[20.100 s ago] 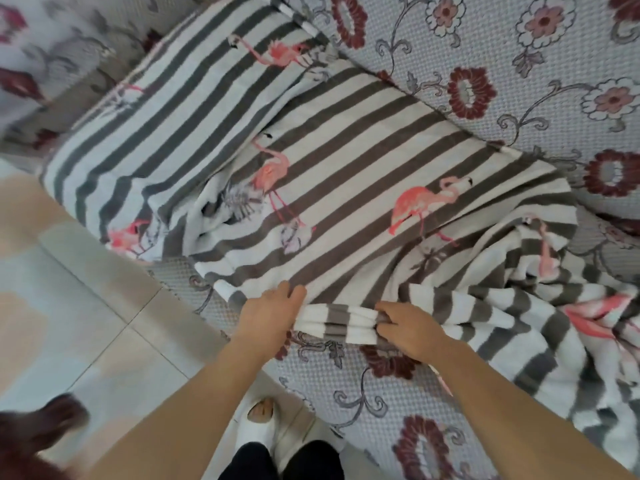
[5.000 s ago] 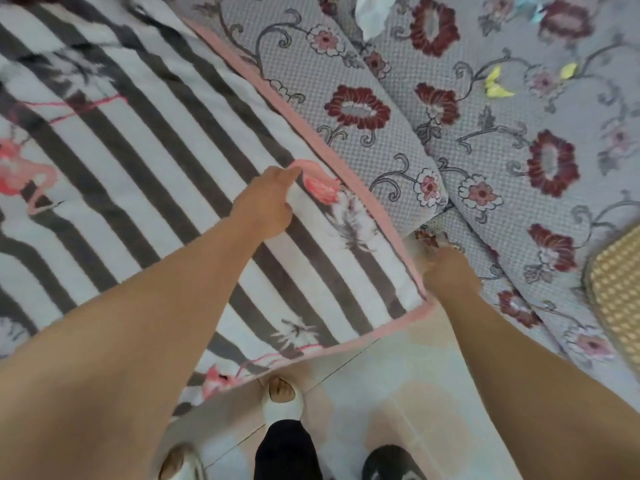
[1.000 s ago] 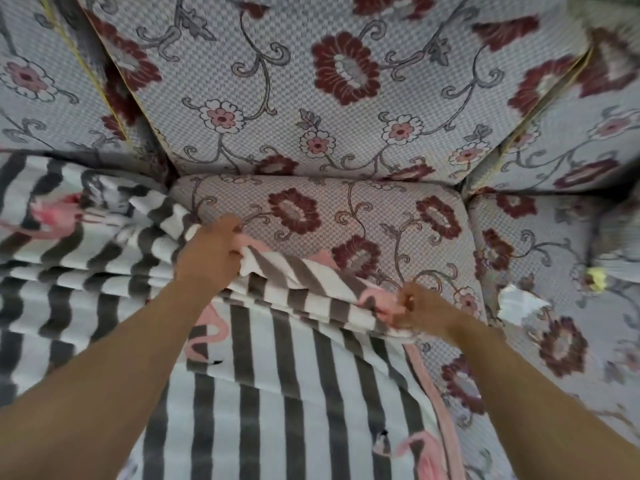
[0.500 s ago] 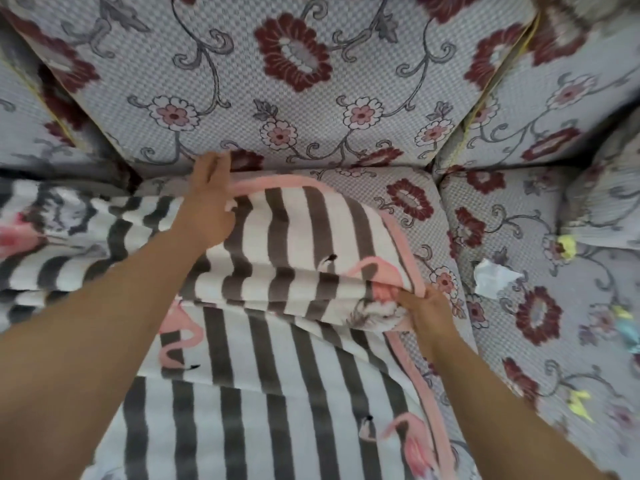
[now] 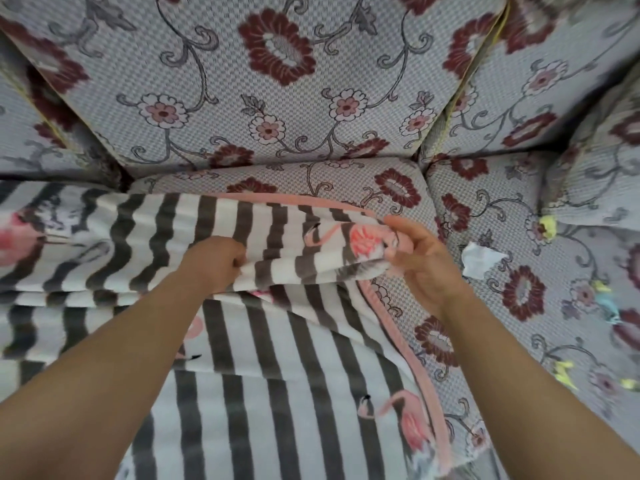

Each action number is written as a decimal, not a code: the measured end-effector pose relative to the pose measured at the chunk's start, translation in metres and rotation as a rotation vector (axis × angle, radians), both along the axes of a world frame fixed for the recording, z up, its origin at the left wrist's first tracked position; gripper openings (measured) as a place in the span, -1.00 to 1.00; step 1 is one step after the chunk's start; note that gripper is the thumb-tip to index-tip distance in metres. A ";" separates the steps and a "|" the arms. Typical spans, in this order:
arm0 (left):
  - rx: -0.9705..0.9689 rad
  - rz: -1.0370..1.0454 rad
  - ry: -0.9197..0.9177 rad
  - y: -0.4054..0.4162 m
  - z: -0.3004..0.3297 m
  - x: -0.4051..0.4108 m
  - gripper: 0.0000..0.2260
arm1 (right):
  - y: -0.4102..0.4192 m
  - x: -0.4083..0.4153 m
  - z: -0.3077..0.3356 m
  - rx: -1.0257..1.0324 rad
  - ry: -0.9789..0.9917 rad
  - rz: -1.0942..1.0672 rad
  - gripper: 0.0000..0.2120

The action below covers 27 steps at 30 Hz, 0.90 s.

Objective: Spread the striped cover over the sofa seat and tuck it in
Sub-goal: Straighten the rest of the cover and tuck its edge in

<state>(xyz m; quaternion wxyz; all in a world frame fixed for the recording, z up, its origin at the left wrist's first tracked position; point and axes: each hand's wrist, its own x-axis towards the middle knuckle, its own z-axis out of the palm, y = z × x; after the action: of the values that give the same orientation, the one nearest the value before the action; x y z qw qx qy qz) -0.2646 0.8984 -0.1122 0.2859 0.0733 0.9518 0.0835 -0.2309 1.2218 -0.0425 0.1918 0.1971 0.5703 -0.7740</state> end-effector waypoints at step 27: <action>0.257 0.185 0.492 0.025 0.026 -0.143 -0.91 | 0.038 -0.167 -0.047 0.954 0.140 -0.223 -0.91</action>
<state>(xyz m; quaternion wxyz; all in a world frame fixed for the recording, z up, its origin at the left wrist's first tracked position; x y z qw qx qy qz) -0.4077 0.9230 -0.0866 0.0259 0.0397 0.9768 0.2090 -0.3982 1.2601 -0.0895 -0.0424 0.2702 0.8481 -0.4537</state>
